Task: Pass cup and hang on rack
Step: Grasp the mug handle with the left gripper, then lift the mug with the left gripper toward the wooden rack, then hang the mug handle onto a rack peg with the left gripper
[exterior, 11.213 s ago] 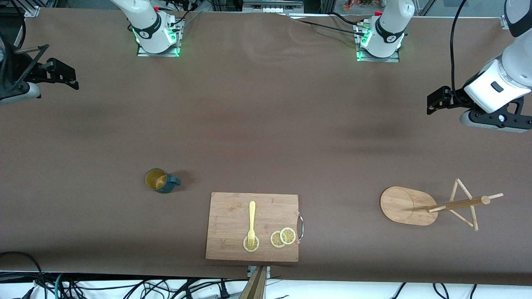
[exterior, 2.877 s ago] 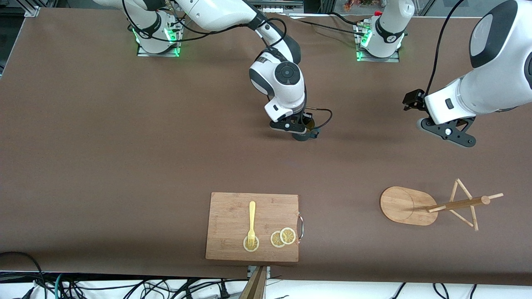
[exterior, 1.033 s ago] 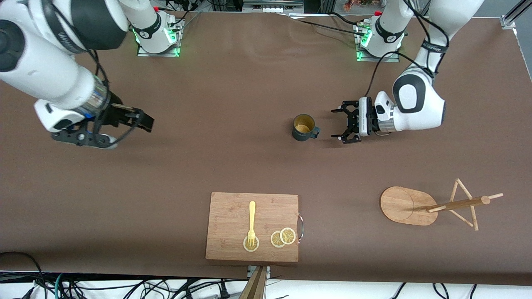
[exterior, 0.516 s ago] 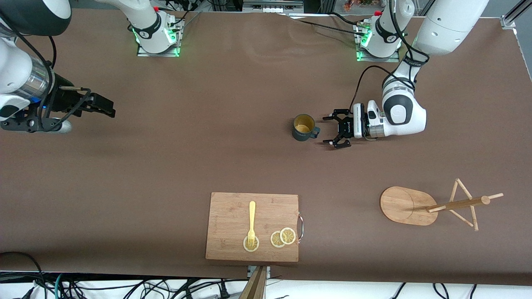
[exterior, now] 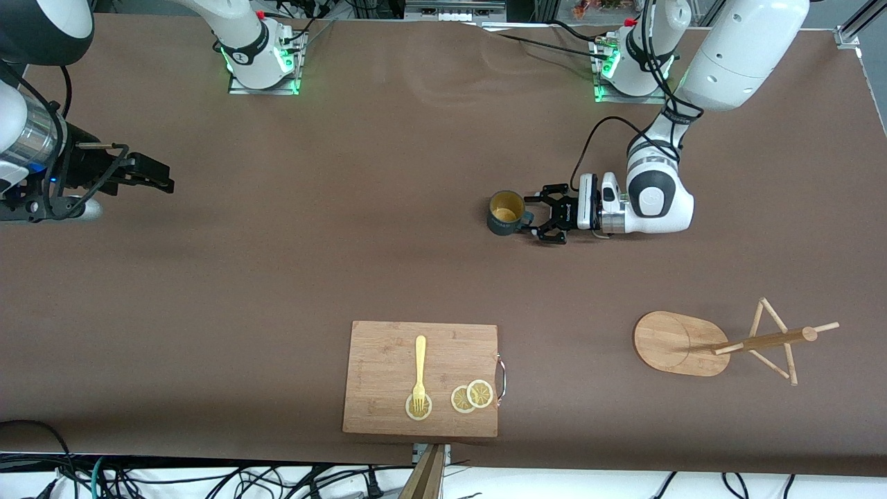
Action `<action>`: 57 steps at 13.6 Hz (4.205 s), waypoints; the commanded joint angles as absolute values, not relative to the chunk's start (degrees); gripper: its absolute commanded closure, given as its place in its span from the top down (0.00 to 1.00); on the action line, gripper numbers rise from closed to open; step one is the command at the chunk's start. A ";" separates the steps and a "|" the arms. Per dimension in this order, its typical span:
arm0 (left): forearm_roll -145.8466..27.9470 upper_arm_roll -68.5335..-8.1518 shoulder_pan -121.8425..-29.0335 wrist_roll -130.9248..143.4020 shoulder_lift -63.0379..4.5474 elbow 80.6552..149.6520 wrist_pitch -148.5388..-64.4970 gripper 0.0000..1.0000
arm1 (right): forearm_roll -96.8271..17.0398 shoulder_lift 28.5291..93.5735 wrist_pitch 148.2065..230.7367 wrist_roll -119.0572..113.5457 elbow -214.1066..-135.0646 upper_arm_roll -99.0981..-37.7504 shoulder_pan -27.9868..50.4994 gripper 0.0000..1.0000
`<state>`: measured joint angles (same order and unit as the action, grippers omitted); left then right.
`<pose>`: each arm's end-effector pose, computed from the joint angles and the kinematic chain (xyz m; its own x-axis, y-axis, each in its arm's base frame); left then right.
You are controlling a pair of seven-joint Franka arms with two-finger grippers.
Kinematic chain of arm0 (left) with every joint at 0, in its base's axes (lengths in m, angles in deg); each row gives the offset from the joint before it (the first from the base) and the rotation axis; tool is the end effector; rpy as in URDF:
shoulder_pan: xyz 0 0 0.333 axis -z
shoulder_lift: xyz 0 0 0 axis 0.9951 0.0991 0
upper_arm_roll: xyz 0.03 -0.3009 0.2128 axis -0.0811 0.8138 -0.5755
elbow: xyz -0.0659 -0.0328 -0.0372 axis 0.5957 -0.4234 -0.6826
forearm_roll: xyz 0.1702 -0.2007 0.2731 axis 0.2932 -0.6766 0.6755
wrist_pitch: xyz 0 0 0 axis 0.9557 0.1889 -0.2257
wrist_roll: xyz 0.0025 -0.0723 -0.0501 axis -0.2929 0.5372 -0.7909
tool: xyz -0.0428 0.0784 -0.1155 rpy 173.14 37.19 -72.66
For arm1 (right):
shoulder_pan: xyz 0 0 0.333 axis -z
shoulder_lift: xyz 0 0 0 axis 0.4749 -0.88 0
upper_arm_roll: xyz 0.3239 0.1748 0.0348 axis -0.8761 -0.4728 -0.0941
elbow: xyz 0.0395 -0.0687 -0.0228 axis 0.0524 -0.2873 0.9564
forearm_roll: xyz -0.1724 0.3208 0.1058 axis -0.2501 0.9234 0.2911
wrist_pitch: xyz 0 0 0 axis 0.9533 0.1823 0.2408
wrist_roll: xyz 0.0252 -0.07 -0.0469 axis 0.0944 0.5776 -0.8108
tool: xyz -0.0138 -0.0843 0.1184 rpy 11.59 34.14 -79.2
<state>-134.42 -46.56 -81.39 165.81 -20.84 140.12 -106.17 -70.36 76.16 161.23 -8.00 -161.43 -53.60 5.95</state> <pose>0.5018 -0.2107 0.1553 0.0145 -0.3612 0.9324 -0.9952 0.0849 0.0484 0.5766 0.0537 0.5922 0.9931 0.0367 -0.1116 0.0300 -0.9977 -0.0612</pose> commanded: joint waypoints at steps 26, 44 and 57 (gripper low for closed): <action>-106.75 -46.91 -121.04 82.96 -31.50 127.43 -73.56 0.00 | -76.65 81.53 160.78 -5.85 -163.10 -73.35 25.01 1.00; -107.88 -46.47 -120.08 22.80 -14.09 93.50 -73.90 0.00 | -76.65 81.70 160.25 -5.41 -163.19 -73.52 24.84 1.00; -108.23 -47.88 -121.40 19.98 -8.64 86.37 -74.35 0.10 | -76.74 81.70 160.16 -5.41 -163.19 -73.52 24.84 1.00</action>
<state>-107.80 -47.93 -121.10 21.26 -9.85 88.63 -75.09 -75.97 81.90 161.17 -6.34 -164.18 -72.74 24.06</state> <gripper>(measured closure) 0.789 0.000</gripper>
